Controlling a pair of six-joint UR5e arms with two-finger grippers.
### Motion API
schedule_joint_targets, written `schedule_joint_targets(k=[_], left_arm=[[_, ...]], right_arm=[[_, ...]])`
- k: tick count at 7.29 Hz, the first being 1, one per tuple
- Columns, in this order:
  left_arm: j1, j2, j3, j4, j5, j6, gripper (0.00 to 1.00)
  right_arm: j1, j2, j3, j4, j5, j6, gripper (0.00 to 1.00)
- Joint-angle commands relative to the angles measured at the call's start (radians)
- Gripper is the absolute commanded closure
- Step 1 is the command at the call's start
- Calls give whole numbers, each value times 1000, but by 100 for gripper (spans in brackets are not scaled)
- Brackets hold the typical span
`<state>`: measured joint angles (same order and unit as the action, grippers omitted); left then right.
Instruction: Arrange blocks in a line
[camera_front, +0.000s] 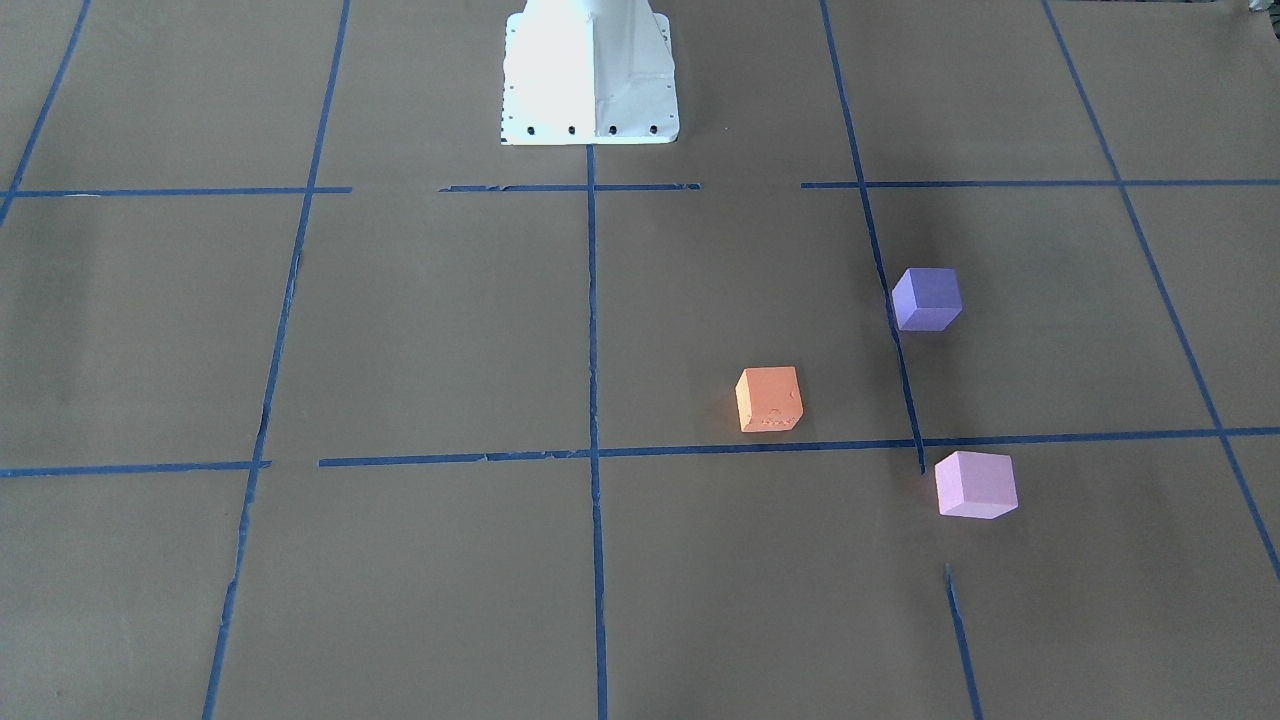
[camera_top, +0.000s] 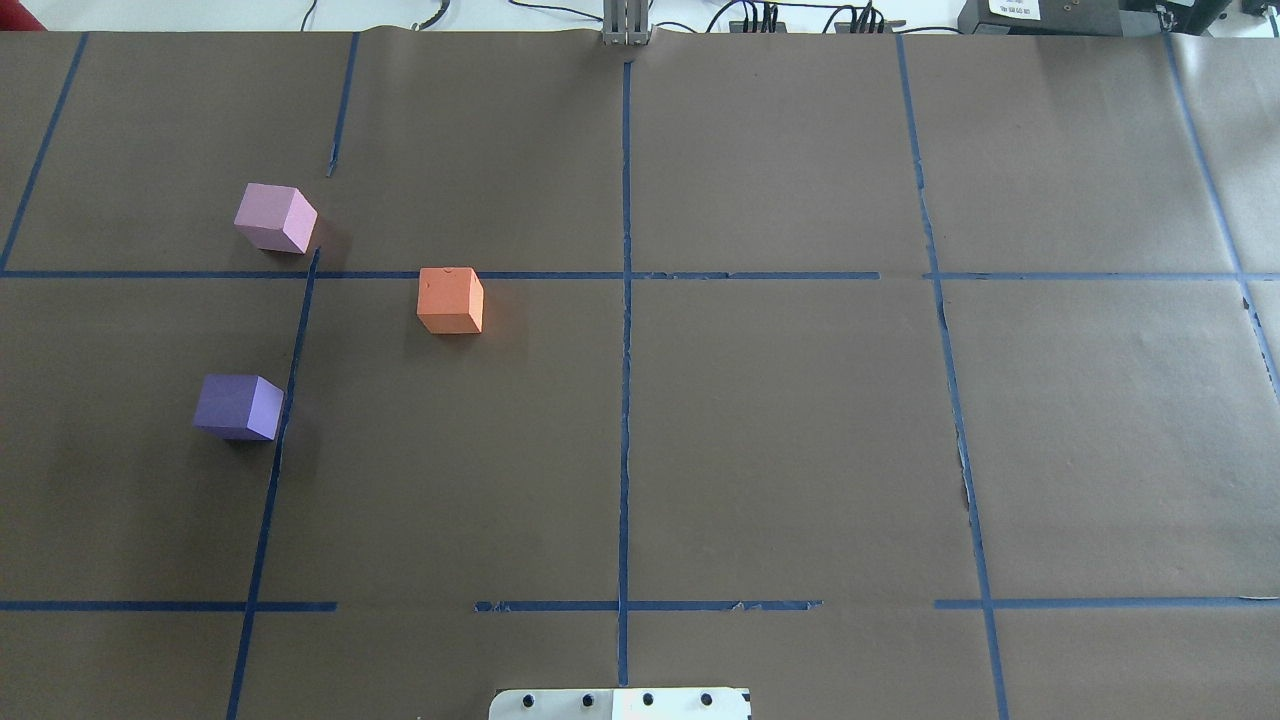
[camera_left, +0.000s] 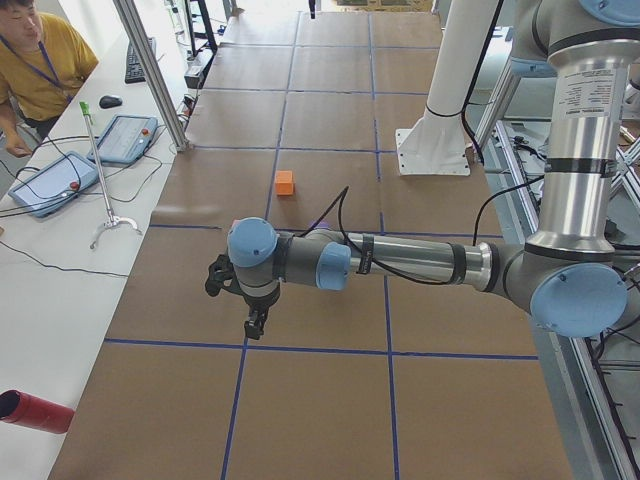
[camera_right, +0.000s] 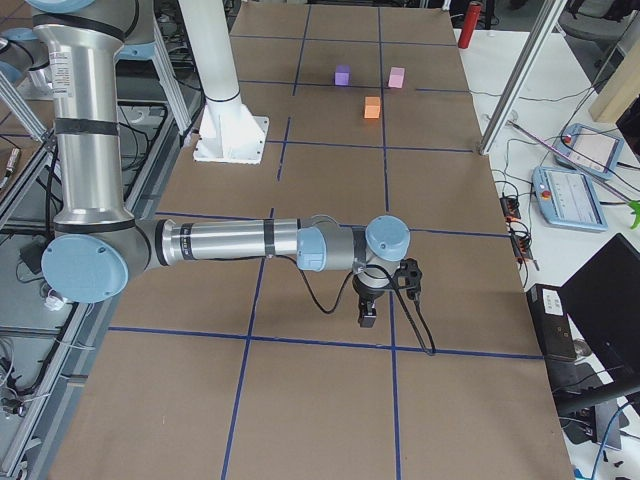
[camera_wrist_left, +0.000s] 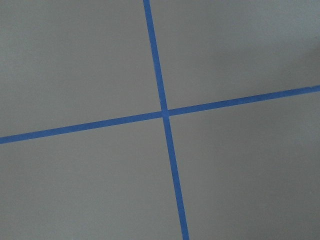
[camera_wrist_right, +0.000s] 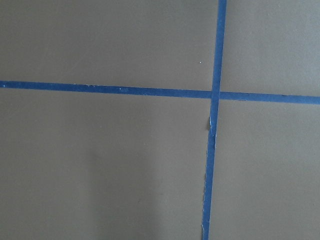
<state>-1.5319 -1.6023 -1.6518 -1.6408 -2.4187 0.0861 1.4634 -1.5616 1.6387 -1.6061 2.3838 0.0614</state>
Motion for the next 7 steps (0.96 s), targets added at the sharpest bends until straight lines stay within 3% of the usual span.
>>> schedule_joint_targets(k=[1,2,4,6,7], left_arm=[[169,-118,-37,-60,-53,-209,0],[308,-234,-33,-62,-46,-449,0],[505,-420,-16,-62,83,-812,0],[645,-513,25,-74,186,-1025,0],[686,-550,85,-149,208,-1139,0]], right_arm=[[0,0,0,0,0,0,0],[0,0,0,0,0,0,0],[0,0,0,0,0,0,0],[0,0,0,0,0,0,0],[0,0,1,0,0,0,0]])
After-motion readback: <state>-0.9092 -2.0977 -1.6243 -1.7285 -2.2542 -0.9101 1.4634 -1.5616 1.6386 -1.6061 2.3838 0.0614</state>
